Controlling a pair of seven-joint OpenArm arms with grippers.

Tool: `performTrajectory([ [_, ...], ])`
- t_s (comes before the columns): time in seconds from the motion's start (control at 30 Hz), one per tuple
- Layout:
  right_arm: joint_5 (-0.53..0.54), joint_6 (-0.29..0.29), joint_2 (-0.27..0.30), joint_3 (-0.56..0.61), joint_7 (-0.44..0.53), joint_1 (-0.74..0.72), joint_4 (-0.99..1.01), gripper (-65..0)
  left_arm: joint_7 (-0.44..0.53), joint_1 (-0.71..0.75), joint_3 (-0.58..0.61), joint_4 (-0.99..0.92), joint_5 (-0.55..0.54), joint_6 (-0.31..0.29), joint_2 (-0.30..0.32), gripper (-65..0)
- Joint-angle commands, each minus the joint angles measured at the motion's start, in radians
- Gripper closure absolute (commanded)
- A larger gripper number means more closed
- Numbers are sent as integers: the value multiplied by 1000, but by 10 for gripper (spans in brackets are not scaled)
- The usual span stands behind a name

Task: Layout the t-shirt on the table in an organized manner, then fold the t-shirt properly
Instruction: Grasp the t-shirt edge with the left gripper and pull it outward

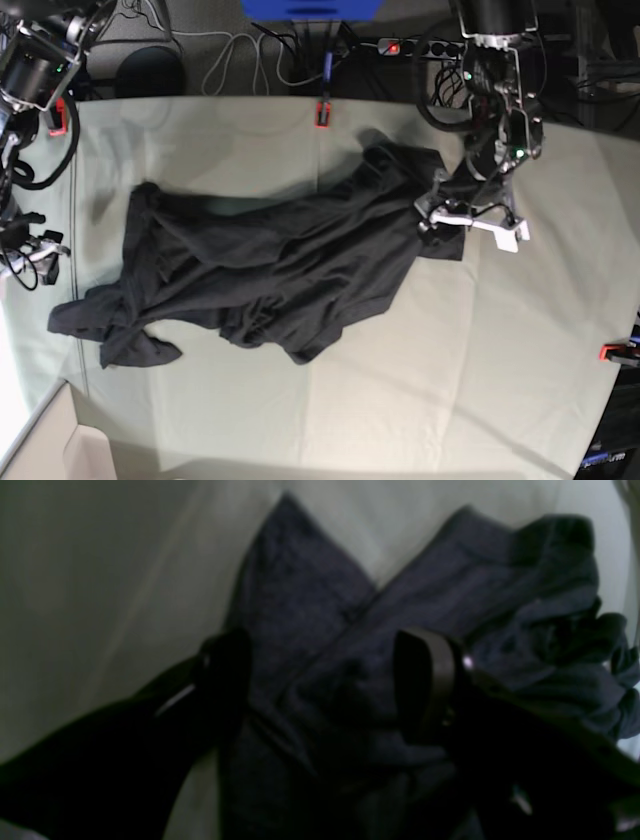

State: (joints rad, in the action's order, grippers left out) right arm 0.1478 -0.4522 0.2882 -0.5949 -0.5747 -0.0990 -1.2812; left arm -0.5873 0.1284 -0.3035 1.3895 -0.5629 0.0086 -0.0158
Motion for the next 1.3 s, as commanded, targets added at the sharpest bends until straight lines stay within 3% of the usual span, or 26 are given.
performTrajectory([
  [0.0, 13, -3, 23, -4, 25, -15, -18, -421, 14, 4, -1, 18, -6, -6, 4, -431],
  [0.37, 11, -3, 9, -4, 28, -15, 19, -421, 16, 10, -36, 18, -4, -6, 30, -427],
  [0.57, 11, -3, 9, -4, 28, -15, 54, -420, 16, 14, -81, 8, -6, -12, 30, -291],
  [0.87, 11, -3, 6, -4, 26, -15, 54, -419, 13, -29, -59, -89, -4, -12, 21, -274],
  [0.97, 11, -3, 6, -4, 20, -6, 54, -419, 13, -51, 7, -144, -10, -12, 29, -201],
  [1.13, 13, -4, -17, -4, 28, 22, 45, -419, 13, -42, 40, -143, -12, -12, 30, 0],
  [1.27, 13, -6, -22, -4, 29, 48, 44, -419, 14, -11, 19, -60, -13, -12, 37, 0],
])
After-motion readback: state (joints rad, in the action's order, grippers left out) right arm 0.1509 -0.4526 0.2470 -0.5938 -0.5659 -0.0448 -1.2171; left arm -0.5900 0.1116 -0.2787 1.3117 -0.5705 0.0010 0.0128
